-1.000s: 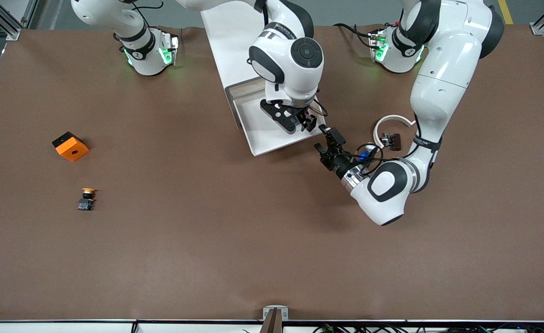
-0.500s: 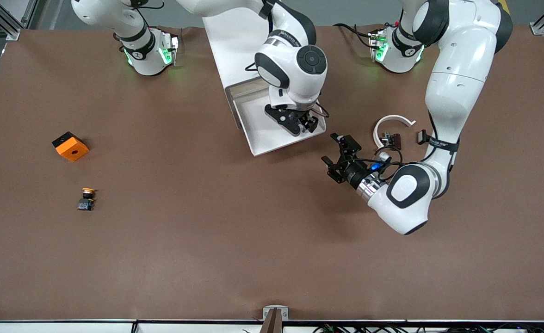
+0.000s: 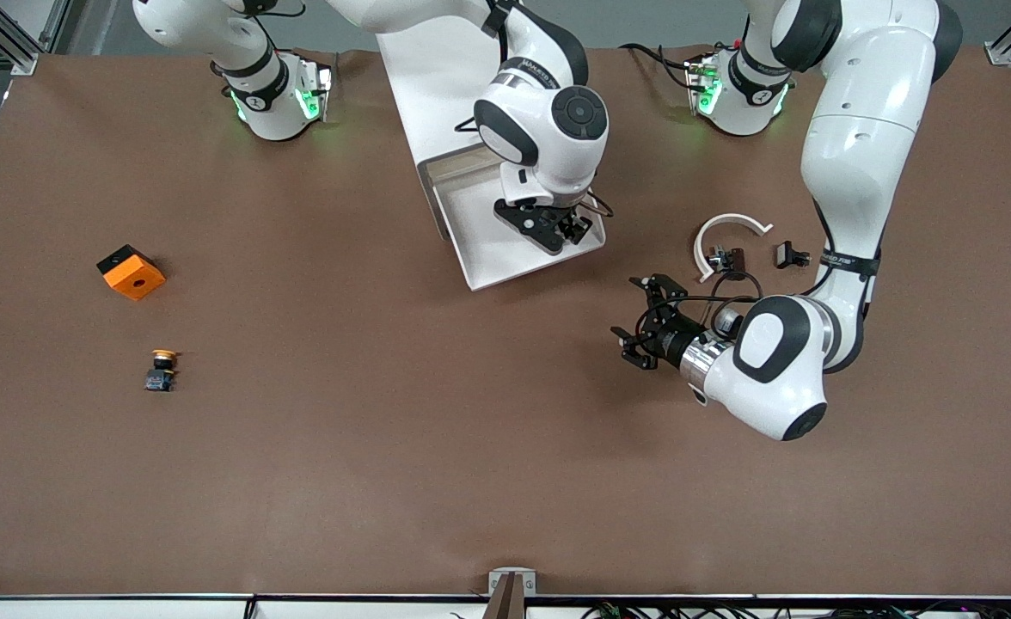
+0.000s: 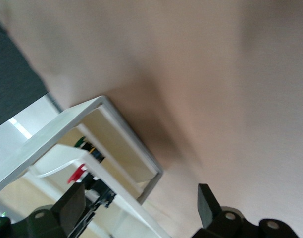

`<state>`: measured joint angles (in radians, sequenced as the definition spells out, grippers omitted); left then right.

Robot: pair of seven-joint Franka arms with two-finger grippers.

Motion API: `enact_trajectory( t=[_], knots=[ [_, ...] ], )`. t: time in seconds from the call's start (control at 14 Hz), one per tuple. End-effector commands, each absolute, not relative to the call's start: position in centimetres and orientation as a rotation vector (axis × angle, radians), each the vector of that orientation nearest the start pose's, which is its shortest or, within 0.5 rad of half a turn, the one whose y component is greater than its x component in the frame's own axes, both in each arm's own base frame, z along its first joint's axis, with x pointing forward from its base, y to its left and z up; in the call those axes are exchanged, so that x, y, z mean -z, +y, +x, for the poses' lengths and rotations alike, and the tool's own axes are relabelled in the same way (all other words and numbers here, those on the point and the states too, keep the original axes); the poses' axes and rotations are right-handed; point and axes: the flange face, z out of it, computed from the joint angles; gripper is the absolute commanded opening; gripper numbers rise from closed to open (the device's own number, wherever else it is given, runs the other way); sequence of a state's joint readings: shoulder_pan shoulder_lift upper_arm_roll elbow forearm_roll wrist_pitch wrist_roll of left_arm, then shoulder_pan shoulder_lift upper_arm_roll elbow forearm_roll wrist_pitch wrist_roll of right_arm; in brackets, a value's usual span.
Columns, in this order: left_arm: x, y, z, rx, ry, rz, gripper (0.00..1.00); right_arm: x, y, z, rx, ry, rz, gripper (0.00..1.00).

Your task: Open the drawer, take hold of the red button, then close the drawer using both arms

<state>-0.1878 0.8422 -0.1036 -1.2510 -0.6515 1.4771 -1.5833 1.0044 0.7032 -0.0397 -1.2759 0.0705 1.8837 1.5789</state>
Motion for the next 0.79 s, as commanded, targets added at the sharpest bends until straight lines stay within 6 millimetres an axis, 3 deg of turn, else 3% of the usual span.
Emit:
enact_trajectory(
  t=[0.0, 0.14, 0.36, 0.64, 0.71],
  knots=[
    [-26.6, -25.1, 65.1, -1.286, -1.832, -2.232, 1.0, -32.6, 60.4, 40.6, -0.095, 0.987, -3.081, 0.0],
    [-26.6, -26.3, 64.7, -1.244, -1.727, -2.357, 1.0, -33.1, 60.4, 40.8, -0.094, 0.985, -3.073, 0.0],
    [-28.2, -27.4, 65.0, -1.091, -1.552, -2.613, 1.0, -34.3, 58.9, 42.8, -0.102, 1.021, -3.052, 0.0],
    [-29.5, -28.0, 65.4, -0.863, -1.26, -2.869, 1.0, -38.1, 56.7, 46.3, -0.151, 1.038, -3.038, 0.0],
    [-30.6, -28.1, 65.7, -0.79, -1.19, -2.946, 1.0, -39.0, 55.8, 47.3, -0.188, 1.04, -3.032, 0.0]
  ],
)
